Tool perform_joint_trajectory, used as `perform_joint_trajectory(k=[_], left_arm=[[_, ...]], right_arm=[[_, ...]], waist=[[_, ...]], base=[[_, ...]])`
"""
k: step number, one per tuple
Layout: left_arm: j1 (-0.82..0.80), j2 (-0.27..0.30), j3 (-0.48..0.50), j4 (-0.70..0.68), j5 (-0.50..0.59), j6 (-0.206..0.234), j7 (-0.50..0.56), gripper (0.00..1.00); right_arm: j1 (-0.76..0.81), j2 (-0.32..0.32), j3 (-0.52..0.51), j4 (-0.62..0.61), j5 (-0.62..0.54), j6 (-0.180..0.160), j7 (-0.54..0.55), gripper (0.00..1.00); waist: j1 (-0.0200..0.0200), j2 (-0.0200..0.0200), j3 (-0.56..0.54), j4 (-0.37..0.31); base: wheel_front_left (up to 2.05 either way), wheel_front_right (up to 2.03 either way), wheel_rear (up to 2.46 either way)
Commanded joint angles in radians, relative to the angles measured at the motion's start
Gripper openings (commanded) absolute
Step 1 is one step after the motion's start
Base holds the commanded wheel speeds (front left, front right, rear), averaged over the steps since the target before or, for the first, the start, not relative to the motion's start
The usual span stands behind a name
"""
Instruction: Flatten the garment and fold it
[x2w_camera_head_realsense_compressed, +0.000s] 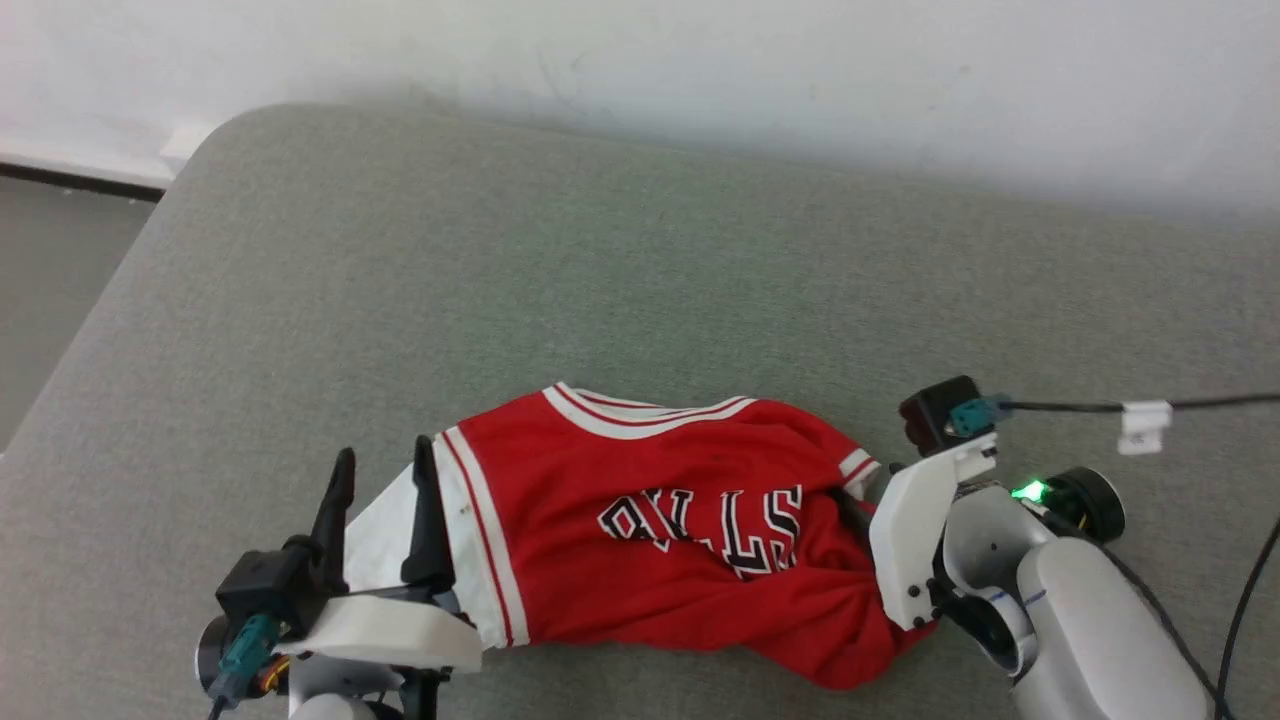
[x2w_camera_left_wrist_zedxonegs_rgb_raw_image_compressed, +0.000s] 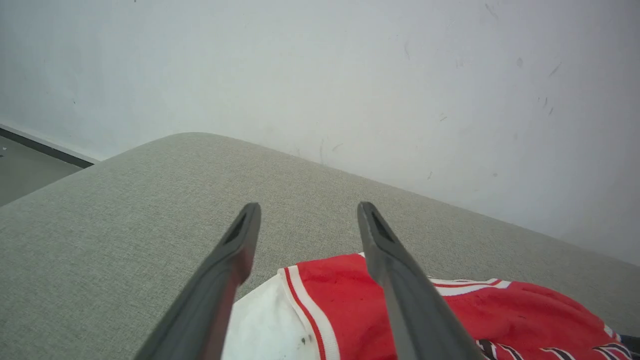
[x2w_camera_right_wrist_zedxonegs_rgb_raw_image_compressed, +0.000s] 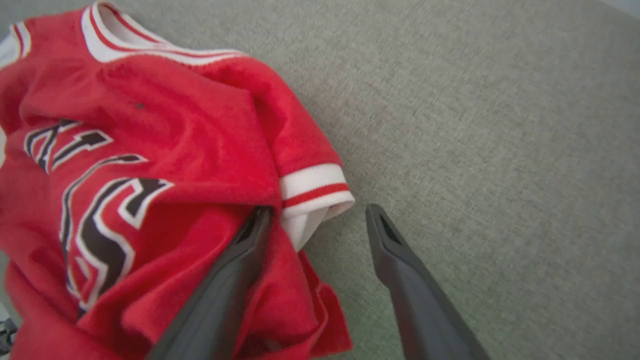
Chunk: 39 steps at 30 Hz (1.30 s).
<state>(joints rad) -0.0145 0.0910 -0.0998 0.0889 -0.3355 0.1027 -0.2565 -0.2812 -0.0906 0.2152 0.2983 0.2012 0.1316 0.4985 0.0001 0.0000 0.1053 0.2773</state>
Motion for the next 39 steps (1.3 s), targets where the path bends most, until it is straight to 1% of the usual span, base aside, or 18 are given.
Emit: perform_joint_trajectory(k=[1, 4, 5, 6, 7, 10, 14, 17, 20, 23, 25, 28, 34, 35, 36, 37, 39], left_arm=[[-0.015, -0.012, -0.001, -0.008, 0.017, -0.01, -0.005, 1.0], [-0.019, -0.026, 0.0, -0.008, 0.028, -0.023, -0.005, 1.0], [-0.02, -0.03, 0.001, -0.006, 0.028, -0.028, -0.005, 1.0], [-0.021, -0.032, 0.001, -0.003, 0.028, -0.032, -0.005, 1.0], [-0.022, -0.034, 0.002, -0.001, 0.028, -0.035, -0.005, 1.0], [-0.028, -0.038, 0.005, 0.005, 0.028, -0.041, -0.005, 1.0], [-0.034, -0.04, 0.004, 0.015, 0.029, -0.049, -0.005, 1.0], [-0.042, -0.04, -0.01, 0.025, 0.021, -0.05, -0.005, 1.0], [-0.052, -0.04, -0.02, 0.026, 0.015, -0.05, -0.005, 1.0], [-0.062, -0.041, -0.029, 0.026, 0.011, -0.052, -0.005, 1.0], [-0.071, -0.041, -0.039, 0.026, 0.011, -0.055, -0.005, 1.0], [-0.087, -0.041, -0.053, 0.032, 0.011, -0.062, -0.005, 1.0], [-0.108, -0.041, -0.073, 0.052, 0.014, -0.069, -0.005, 1.0], [-0.11, -0.041, -0.078, 0.059, 0.017, -0.073, -0.005, 1.0], [-0.111, -0.041, -0.081, 0.066, 0.022, -0.077, -0.005, 1.0], [-0.111, -0.041, -0.086, 0.074, 0.025, -0.081, -0.005, 1.0], [-0.112, -0.041, -0.093, 0.09, 0.03, -0.089, -0.005, 1.0]], right_arm=[[-0.028, -0.013, 0.016, 0.02, 0.013, -0.001, 0.046, 1.0], [-0.062, -0.025, 0.041, 0.054, 0.077, -0.001, 0.16, 1.0], [-0.069, -0.032, 0.057, 0.063, 0.1, -0.001, 0.206, 0.48], [-0.076, -0.044, 0.072, 0.066, 0.12, -0.001, 0.246, 0.26], [-0.084, -0.059, 0.079, 0.066, 0.13, -0.001, 0.275, 0.0], [-0.108, -0.122, 0.084, 0.046, 0.124, -0.001, 0.316, 0.0], [-0.142, -0.214, 0.047, -0.002, 0.085, -0.001, 0.316, 0.0], [-0.168, -0.3, 0.012, -0.042, 0.033, -0.001, 0.309, 0.0], [-0.187, -0.368, -0.048, -0.073, -0.022, -0.001, 0.308, 0.0], [-0.21, -0.406, -0.132, -0.091, -0.093, -0.001, 0.287, 0.0], [-0.219, -0.415, -0.18, -0.087, -0.143, -0.001, 0.266, 0.0], [-0.224, -0.406, -0.228, -0.059, -0.188, -0.001, 0.23, 0.0], [-0.21, -0.311, -0.283, 0.02, -0.181, -0.001, 0.123, 0.0], [-0.206, -0.297, -0.288, 0.029, -0.18, -0.001, 0.096, 0.31], [-0.202, -0.284, -0.292, 0.037, -0.177, -0.001, 0.068, 0.9], [-0.197, -0.27, -0.301, 0.045, -0.171, -0.001, 0.041, 1.0], [-0.182, -0.249, -0.309, 0.056, -0.164, -0.001, -0.009, 1.0]], waist=[[-0.0001, 0.0, 0.031, 0.037], [-0.0001, 0.0, 0.044, 0.056], [-0.0001, 0.0, 0.048, 0.061], [-0.0001, 0.0, 0.053, 0.064], [-0.0001, 0.0, 0.057, 0.066], [-0.0001, 0.0, 0.066, 0.069], [-0.0001, 0.0, 0.068, 0.064], [-0.0001, 0.0, 0.07, 0.06], [-0.0001, 0.0, 0.073, 0.055], [-0.0001, 0.0, 0.086, 0.048], [-0.0001, 0.0, 0.096, 0.045], [-0.0001, 0.0, 0.112, 0.04], [-0.0001, 0.0, 0.128, 0.006], [-0.0001, 0.0, 0.126, -0.001], [-0.0001, 0.0, 0.122, -0.011], [-0.0001, 0.0, 0.117, -0.019], [-0.0001, 0.0, 0.103, -0.035]], base=[[0.0, 0.0, 0.0], [0.0, 0.0, 0.0], [0.0, 0.0, 0.0], [0.0, 0.0, 0.0], [0.0, 0.0, 0.0], [0.0, 0.0, 0.0], [0.0, 0.0, 0.0], [0.0, 0.0, 0.0], [0.0, 0.0, 0.0], [0.0, 0.0, 0.0], [0.0, 0.0, 0.0], [0.0, 0.0, 0.0], [0.0, 0.0, 0.0], [0.0, 0.0, 0.0], [0.0, 0.0, 0.0], [0.0, 0.0, 0.0], [0.0, 0.0, 0.0]])
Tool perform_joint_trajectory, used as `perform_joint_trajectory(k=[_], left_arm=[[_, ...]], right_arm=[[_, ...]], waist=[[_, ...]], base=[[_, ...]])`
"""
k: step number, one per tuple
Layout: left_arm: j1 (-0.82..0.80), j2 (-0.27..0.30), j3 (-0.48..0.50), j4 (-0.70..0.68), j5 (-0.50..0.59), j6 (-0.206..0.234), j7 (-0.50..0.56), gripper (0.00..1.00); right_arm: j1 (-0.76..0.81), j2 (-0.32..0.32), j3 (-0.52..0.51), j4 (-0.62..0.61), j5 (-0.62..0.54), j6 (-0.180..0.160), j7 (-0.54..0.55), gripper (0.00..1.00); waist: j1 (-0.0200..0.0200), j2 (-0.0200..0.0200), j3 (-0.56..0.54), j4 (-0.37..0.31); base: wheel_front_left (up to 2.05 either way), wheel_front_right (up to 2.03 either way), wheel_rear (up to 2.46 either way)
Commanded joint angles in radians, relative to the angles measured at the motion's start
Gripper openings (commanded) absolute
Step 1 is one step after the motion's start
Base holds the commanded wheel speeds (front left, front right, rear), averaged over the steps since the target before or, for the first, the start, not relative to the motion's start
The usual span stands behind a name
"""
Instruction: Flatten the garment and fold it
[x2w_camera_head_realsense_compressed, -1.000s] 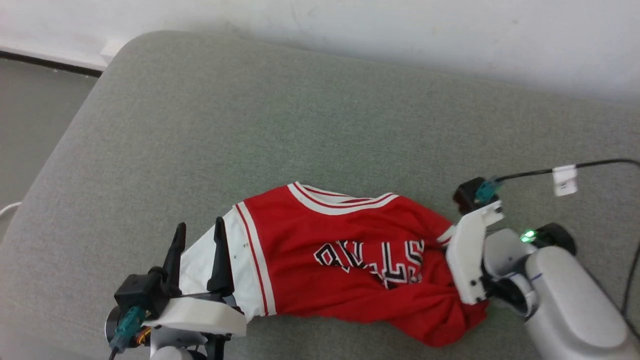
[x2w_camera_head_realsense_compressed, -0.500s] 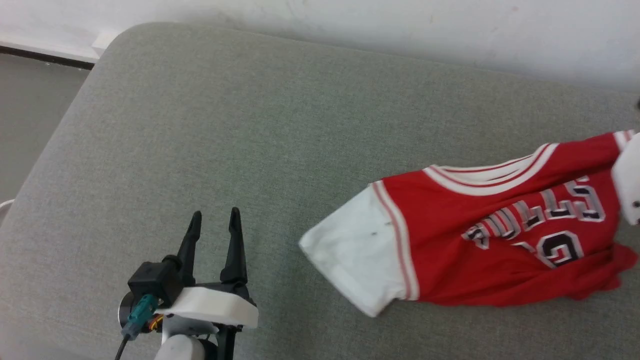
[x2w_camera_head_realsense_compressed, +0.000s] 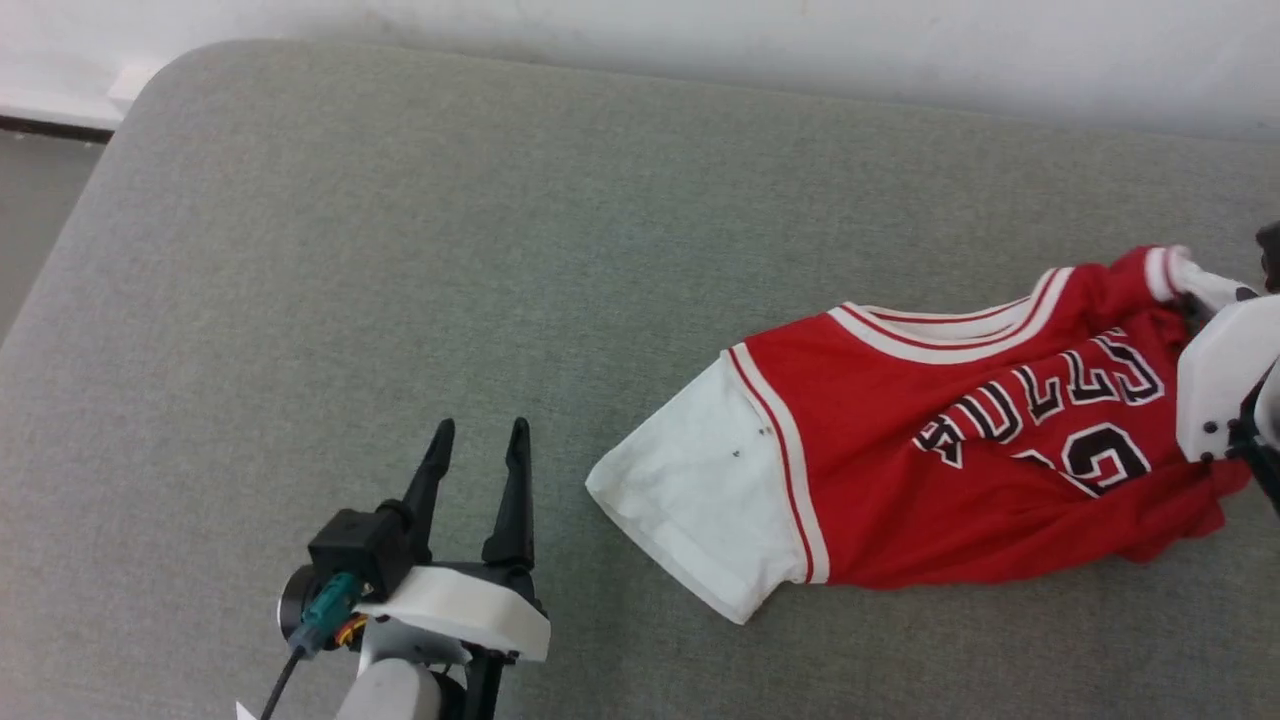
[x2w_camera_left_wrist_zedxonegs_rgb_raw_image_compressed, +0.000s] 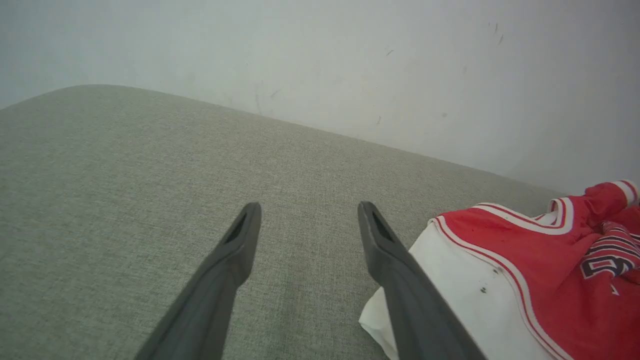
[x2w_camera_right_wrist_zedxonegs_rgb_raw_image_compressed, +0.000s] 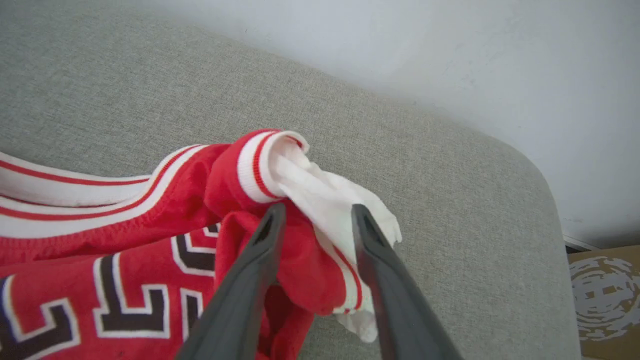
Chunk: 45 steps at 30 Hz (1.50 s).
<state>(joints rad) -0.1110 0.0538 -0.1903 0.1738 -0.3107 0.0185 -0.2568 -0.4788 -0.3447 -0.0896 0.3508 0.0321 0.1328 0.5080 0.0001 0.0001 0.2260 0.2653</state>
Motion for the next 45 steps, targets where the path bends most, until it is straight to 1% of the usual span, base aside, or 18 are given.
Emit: perform_joint_trajectory(k=[1, 5, 8, 10, 13, 18, 21, 24, 29, 31, 33, 34, 35, 36, 37, 39, 45], left_arm=[[-0.015, -0.003, -0.005, 0.014, 0.005, -0.008, -0.005, 1.0], [-0.012, -0.003, -0.026, 0.059, 0.003, -0.012, -0.002, 1.0], [-0.015, -0.004, -0.037, 0.085, -0.002, 0.001, 0.039, 1.0], [-0.019, -0.004, -0.037, 0.097, -0.01, 0.018, 0.082, 1.0], [-0.024, -0.003, -0.029, 0.105, -0.02, 0.059, 0.159, 1.0], [-0.044, 0.013, -0.028, 0.116, -0.019, 0.108, 0.306, 1.0], [-0.058, 0.028, -0.029, 0.129, -0.014, 0.136, 0.397, 1.0], [-0.071, 0.048, -0.038, 0.141, 0.004, 0.162, 0.481, 1.0], [-0.081, 0.08, -0.048, 0.161, 0.021, 0.192, 0.602, 1.0], [-0.078, 0.085, -0.048, 0.172, 0.014, 0.197, 0.653, 1.0], [-0.07, 0.09, -0.057, 0.18, 0.001, 0.188, 0.716, 1.0], [-0.07, 0.09, -0.057, 0.18, 0.001, 0.188, 0.716, 1.0], [-0.067, 0.091, -0.061, 0.177, -0.007, 0.181, 0.739, 0.78], [-0.065, 0.093, -0.064, 0.168, -0.012, 0.173, 0.749, 0.36], [-0.064, 0.095, -0.065, 0.155, -0.015, 0.167, 0.747, 0.0], [-0.058, 0.095, -0.065, 0.13, -0.021, 0.16, 0.731, 0.0], [-0.025, 0.099, -0.015, 0.059, -0.038, 0.181, 0.613, 0.0]], right_arm=[[0.025, 0.016, -0.01, 0.005, 0.01, -0.002, -0.05, 1.0], [0.087, 0.063, -0.027, -0.023, 0.03, -0.002, -0.174, 1.0], [0.157, 0.106, -0.031, -0.092, 0.046, -0.002, -0.266, 1.0], [0.21, 0.139, -0.032, -0.145, 0.057, -0.002, -0.318, 1.0], [0.293, 0.195, -0.026, -0.227, 0.063, -0.002, -0.378, 1.0], [0.413, 0.262, -0.003, -0.34, 0.064, -0.002, -0.441, 1.0], [0.461, 0.281, 0.012, -0.383, 0.063, -0.002, -0.471, 1.0], [0.486, 0.288, 0.033, -0.395, 0.065, -0.002, -0.494, 1.0], [0.5, 0.293, 0.059, -0.407, 0.078, -0.002, -0.52, 1.0], [0.499, 0.294, 0.069, -0.405, 0.09, -0.002, -0.525, 1.0], [0.499, 0.294, 0.074, -0.403, 0.099, -0.002, -0.529, 1.0], [0.499, 0.294, 0.074, -0.403, 0.099, -0.002, -0.529, 1.0], [0.498, 0.294, 0.075, -0.402, 0.102, -0.002, -0.53, 1.0], [0.498, 0.294, 0.074, -0.402, 0.104, -0.002, -0.532, 1.0], [0.498, 0.294, 0.073, -0.402, 0.106, -0.002, -0.533, 1.0], [0.498, 0.294, 0.067, -0.403, 0.108, -0.002, -0.535, 1.0], [0.492, 0.294, 0.046, -0.404, 0.103, -0.002, -0.538, 1.0]], waist=[[-0.0001, -0.0001, -0.03, -0.033], [-0.0001, -0.0001, -0.08, -0.066], [-0.0001, -0.0001, -0.115, -0.093], [-0.0001, -0.0001, -0.133, -0.114], [-0.0001, -0.0001, -0.151, -0.149], [-0.0001, -0.0001, -0.157, -0.206], [-0.0001, -0.0001, -0.151, -0.237], [-0.0001, -0.0001, -0.14, -0.265], [-0.0001, -0.0001, -0.124, -0.304], [-0.0001, -0.0001, -0.119, -0.313], [-0.0001, -0.0001, -0.117, -0.318], [-0.0001, -0.0001, -0.117, -0.318], [-0.0001, -0.0001, -0.116, -0.319], [-0.0001, -0.0001, -0.114, -0.318], [-0.0001, -0.0001, -0.113, -0.317], [-0.0001, -0.0001, -0.112, -0.308], [-0.0001, -0.0001, -0.117, -0.261]], base=[[0.0, 0.0, 0.0], [0.0, 0.0, 0.0], [0.0, 0.0, 0.0], [0.0, 0.0, 0.0], [0.0, 0.0, 0.0], [0.0, 0.0, 0.0], [0.0, 0.0, 0.0], [0.0, 0.0, 0.0], [0.0, 0.0, 0.0], [0.0, 0.0, 0.0], [0.0, 0.0, 0.0], [0.0, 0.0, 0.0], [0.0, 0.0, 0.0], [0.0, 0.0, 0.0], [0.0, 0.0, 0.0], [0.0, 0.0, 0.0], [0.0, 0.0, 0.0]])
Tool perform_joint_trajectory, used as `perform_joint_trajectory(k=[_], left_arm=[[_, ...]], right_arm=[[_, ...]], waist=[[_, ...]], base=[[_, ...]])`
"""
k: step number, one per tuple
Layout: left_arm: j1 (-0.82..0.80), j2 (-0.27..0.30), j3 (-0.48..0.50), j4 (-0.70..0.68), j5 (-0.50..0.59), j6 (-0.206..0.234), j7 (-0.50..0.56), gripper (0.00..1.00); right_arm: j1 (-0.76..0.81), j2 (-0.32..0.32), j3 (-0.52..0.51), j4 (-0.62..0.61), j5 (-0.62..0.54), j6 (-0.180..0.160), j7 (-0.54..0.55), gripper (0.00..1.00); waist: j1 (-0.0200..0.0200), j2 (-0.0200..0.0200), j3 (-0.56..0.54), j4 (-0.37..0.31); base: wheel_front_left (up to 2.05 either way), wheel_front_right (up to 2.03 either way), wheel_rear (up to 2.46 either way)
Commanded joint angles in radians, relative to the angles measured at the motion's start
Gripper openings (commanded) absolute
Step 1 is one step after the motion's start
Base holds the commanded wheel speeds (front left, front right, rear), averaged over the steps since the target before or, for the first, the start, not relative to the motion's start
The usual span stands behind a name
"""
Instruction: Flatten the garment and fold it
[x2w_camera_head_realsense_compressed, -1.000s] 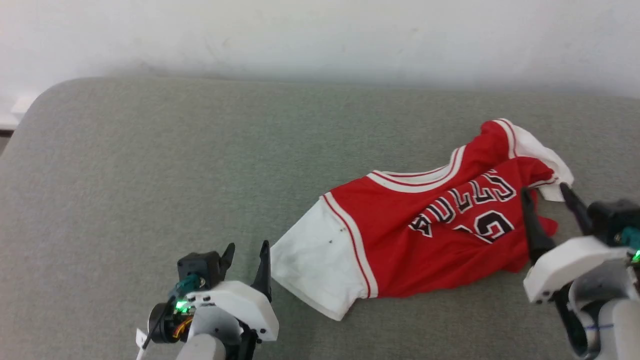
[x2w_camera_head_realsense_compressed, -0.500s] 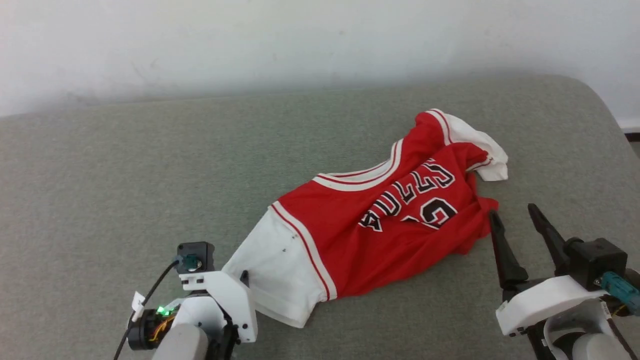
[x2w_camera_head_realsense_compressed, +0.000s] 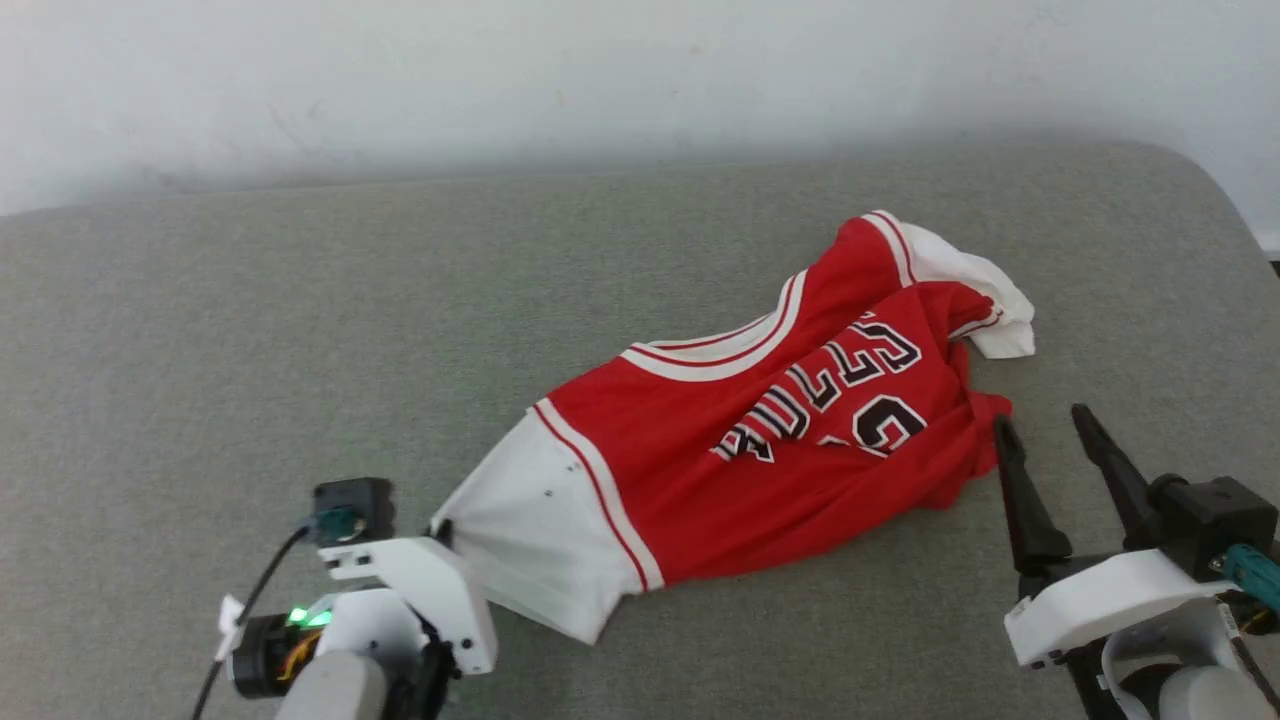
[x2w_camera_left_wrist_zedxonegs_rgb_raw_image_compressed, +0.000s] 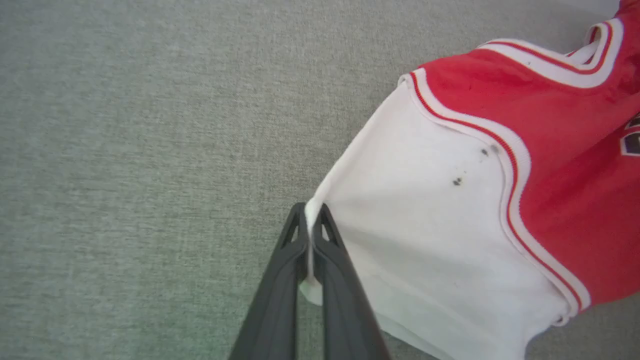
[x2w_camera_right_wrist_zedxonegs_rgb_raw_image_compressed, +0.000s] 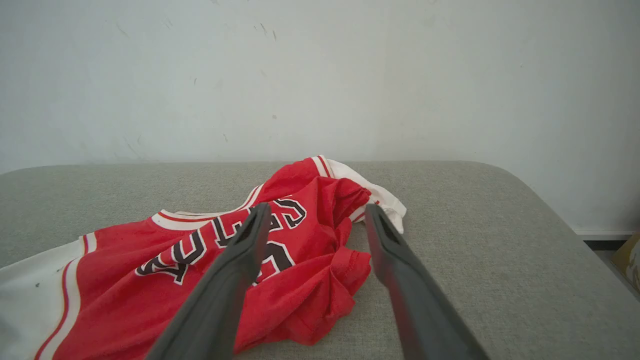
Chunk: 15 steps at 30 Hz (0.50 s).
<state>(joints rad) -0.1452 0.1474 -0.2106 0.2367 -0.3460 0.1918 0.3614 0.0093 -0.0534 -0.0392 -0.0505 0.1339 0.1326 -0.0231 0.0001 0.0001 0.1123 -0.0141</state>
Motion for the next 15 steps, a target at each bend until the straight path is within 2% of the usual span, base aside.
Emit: perform_joint_trajectory(k=[1, 9, 15], left_arm=[[0.017, 0.009, 0.017, -0.015, -0.006, 0.014, -0.022, 0.0], [0.097, 0.059, 0.108, -0.113, -0.033, 0.06, -0.054, 0.0], [0.102, 0.085, 0.127, -0.152, -0.036, 0.068, -0.049, 0.0]], right_arm=[[0.003, 0.003, -0.011, -0.002, -0.002, -0.002, -0.006, 1.0], [-0.083, 0.003, -0.117, 0.035, -0.063, -0.002, 0.016, 1.0], [-0.271, -0.033, -0.155, 0.18, -0.103, -0.002, 0.052, 1.0]], waist=[[-0.0001, -0.0001, -0.005, 0.028], [-0.0001, -0.0001, -0.003, 0.106], [-0.0001, -0.0001, 0.033, 0.156]], base=[[0.0, 0.0, 0.0], [0.0, 0.0, 0.0], [0.0, 0.0, 0.0]])
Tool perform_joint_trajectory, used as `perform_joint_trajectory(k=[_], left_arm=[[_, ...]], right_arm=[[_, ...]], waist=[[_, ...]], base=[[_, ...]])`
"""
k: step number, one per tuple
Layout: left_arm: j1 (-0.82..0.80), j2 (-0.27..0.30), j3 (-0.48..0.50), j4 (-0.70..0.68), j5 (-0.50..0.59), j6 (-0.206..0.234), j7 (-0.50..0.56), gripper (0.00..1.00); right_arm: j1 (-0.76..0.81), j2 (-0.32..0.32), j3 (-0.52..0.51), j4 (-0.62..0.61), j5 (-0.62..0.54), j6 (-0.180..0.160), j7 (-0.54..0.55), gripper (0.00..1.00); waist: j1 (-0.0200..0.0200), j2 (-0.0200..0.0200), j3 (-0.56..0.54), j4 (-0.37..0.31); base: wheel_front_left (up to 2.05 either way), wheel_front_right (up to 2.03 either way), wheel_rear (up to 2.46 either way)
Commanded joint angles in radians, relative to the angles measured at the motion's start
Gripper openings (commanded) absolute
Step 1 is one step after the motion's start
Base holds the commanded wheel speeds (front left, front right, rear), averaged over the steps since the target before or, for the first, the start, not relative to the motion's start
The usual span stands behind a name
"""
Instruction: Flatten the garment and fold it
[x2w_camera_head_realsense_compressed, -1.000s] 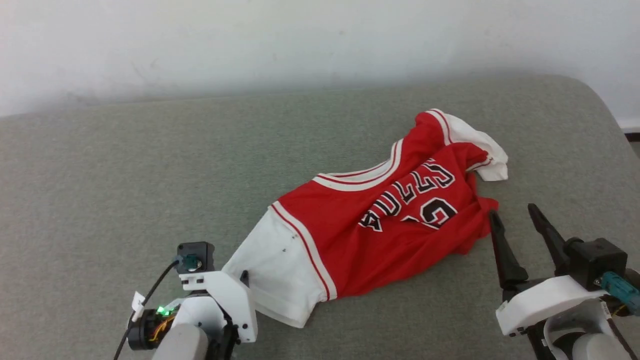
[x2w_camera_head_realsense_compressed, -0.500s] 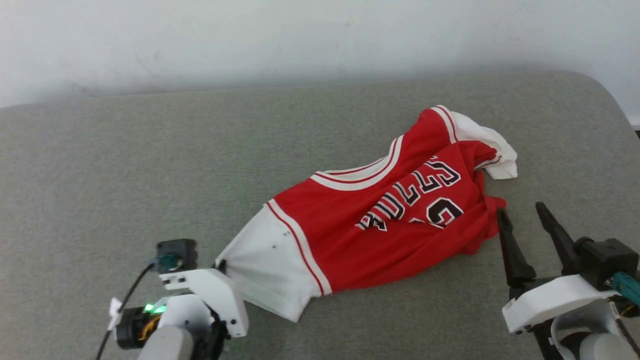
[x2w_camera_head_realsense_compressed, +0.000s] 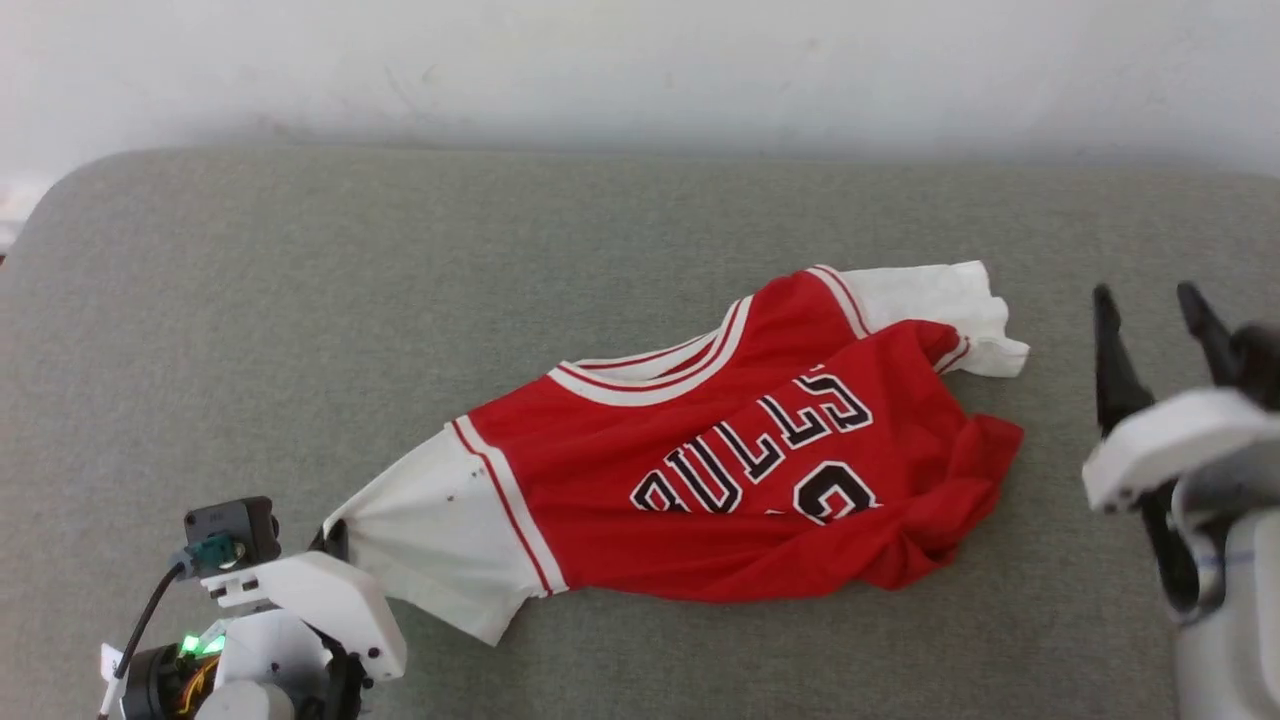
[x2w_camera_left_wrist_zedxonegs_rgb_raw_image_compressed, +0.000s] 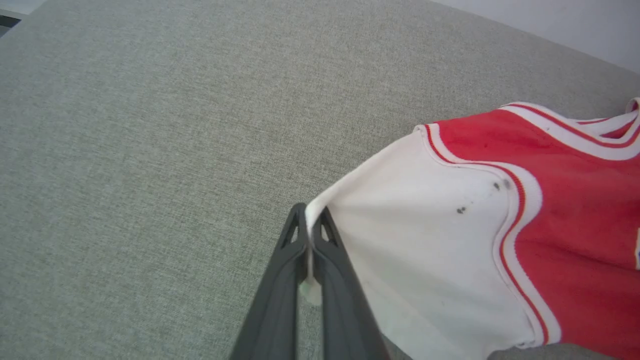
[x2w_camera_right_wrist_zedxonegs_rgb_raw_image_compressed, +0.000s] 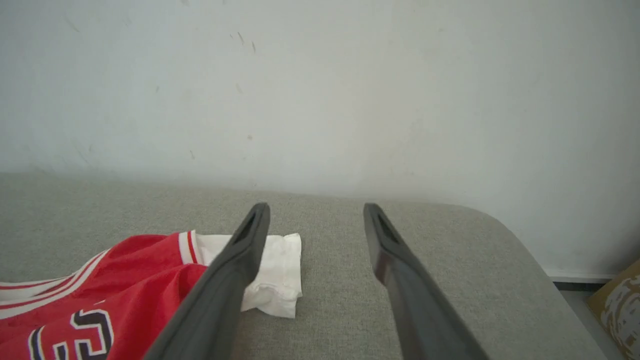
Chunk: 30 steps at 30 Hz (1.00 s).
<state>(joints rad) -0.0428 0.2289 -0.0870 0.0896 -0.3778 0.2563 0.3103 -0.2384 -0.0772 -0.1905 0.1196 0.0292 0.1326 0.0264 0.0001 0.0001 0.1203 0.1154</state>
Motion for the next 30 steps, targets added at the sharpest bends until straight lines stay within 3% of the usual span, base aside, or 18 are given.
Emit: perform_joint_trajectory(k=[1, 8, 13, 26, 27, 28, 30], left_arm=[[-0.006, 0.004, 0.003, -0.008, -0.005, 0.003, 0.002, 0.0], [-0.063, -0.022, -0.026, -0.014, -0.01, -0.009, -0.012, 0.0], [-0.098, -0.049, -0.049, -0.014, -0.015, -0.02, -0.035, 0.0], [-0.114, -0.084, -0.079, -0.045, -0.026, -0.03, -0.077, 0.0], [-0.114, -0.085, -0.081, -0.046, -0.027, -0.031, -0.08, 0.0], [-0.114, -0.085, -0.082, -0.047, -0.027, -0.032, -0.083, 0.0], [-0.114, -0.084, -0.084, -0.046, -0.029, -0.034, -0.086, 0.0]], right_arm=[[-0.06, -0.02, -0.006, 0.051, 0.004, -0.002, 0.014, 1.0], [-0.332, -0.094, -0.022, 0.346, 0.025, -0.002, 0.118, 1.0], [-0.481, -0.132, -0.025, 0.516, 0.02, -0.002, 0.273, 1.0], [-0.63, -0.186, -0.026, 0.694, -0.03, -0.002, 0.672, 1.0], [-0.631, -0.187, -0.031, 0.701, -0.031, -0.002, 0.711, 0.94], [-0.63, -0.187, -0.03, 0.705, -0.032, -0.002, 0.748, 0.42], [-0.627, -0.188, -0.02, 0.696, -0.037, -0.002, 0.807, 0.0]], waist=[[-0.0001, -0.0001, 0.034, 0.035], [-0.0001, -0.0001, 0.125, 0.101], [-0.0001, -0.0001, 0.185, 0.15], [-0.0001, -0.0001, 0.263, 0.207], [-0.0001, -0.0001, 0.263, 0.207], [-0.0001, -0.0001, 0.263, 0.207], [-0.0001, -0.0001, 0.262, 0.201]], base=[[0.0, 0.0, 0.0], [0.0, 0.0, 0.0], [0.0, 0.0, 0.0], [0.0, 0.0, 0.0], [0.0, 0.0, 0.0], [0.0, 0.0, 0.0], [0.0, 0.0, 0.0]])
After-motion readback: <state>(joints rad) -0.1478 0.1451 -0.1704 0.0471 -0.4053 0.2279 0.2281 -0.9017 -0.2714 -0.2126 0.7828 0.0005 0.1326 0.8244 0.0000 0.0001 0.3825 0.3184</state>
